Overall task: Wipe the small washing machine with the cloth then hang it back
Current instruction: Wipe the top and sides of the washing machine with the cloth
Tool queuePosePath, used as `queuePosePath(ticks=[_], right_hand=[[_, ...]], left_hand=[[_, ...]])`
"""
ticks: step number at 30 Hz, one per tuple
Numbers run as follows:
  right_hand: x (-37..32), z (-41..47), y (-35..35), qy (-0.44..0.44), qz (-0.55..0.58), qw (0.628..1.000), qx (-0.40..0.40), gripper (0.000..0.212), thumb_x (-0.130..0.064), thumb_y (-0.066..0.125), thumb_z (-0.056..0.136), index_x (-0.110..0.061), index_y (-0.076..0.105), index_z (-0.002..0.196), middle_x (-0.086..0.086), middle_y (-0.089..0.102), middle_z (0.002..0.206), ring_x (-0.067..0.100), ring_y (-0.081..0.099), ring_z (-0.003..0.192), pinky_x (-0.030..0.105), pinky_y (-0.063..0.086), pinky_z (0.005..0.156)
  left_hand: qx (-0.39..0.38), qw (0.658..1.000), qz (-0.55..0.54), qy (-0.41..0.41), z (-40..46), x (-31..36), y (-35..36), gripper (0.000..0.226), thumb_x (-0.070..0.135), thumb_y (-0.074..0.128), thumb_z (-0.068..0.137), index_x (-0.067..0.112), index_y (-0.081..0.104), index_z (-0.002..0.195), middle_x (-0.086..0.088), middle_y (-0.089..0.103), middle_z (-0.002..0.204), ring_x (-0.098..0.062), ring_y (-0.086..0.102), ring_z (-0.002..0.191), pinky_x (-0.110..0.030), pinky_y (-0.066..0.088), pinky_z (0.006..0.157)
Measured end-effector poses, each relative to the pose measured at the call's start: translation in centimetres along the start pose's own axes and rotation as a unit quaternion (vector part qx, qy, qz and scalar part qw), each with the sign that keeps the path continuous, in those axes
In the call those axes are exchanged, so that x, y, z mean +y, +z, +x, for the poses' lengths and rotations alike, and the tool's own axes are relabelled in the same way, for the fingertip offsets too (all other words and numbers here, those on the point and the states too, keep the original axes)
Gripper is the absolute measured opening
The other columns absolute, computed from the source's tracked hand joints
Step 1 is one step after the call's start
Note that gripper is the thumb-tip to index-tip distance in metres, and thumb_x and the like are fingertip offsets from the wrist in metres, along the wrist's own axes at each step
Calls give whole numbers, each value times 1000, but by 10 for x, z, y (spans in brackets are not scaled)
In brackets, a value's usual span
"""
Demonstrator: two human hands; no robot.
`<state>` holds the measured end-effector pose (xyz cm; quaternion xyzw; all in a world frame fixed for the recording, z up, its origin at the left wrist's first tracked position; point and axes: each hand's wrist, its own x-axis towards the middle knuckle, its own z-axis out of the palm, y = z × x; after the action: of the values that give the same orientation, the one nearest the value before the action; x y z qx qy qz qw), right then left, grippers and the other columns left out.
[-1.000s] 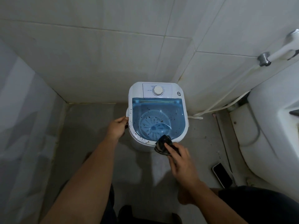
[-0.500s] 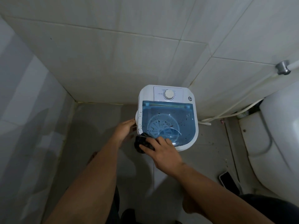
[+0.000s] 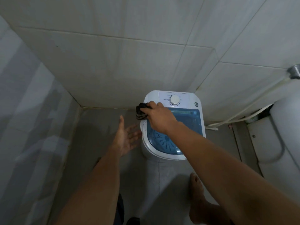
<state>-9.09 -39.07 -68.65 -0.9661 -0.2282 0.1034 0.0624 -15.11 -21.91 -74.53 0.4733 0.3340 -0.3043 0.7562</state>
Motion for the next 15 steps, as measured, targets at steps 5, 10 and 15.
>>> queuePosePath(ticks=[5,10,15], right_hand=[[-6,-51,9,-102,-8,995,-18,56,-15,62,92,-30,53,145,8,50,145,37,53,114,51,55,87],[2,-45,-33,-93,122,978,-144,51,-14,61,96,-31,56,143,4,61,138,27,59,122,40,47,104],[33,32,-52,55,170,984,6,52,-12,59,98,-20,51,149,16,58,137,34,58,124,40,46,108]], left_hand=[[-9,1000,-24,0,-2,2,0,100,95,27,70,24,64,129,-10,70,126,-29,63,119,-51,41,109],[-35,999,-15,-2,-8,2,4,100,96,25,70,24,67,125,-8,66,132,-26,63,117,-43,45,102],[-55,998,30,-16,-13,4,6,101,94,14,74,25,70,122,-4,75,117,-19,65,109,-36,45,79]])
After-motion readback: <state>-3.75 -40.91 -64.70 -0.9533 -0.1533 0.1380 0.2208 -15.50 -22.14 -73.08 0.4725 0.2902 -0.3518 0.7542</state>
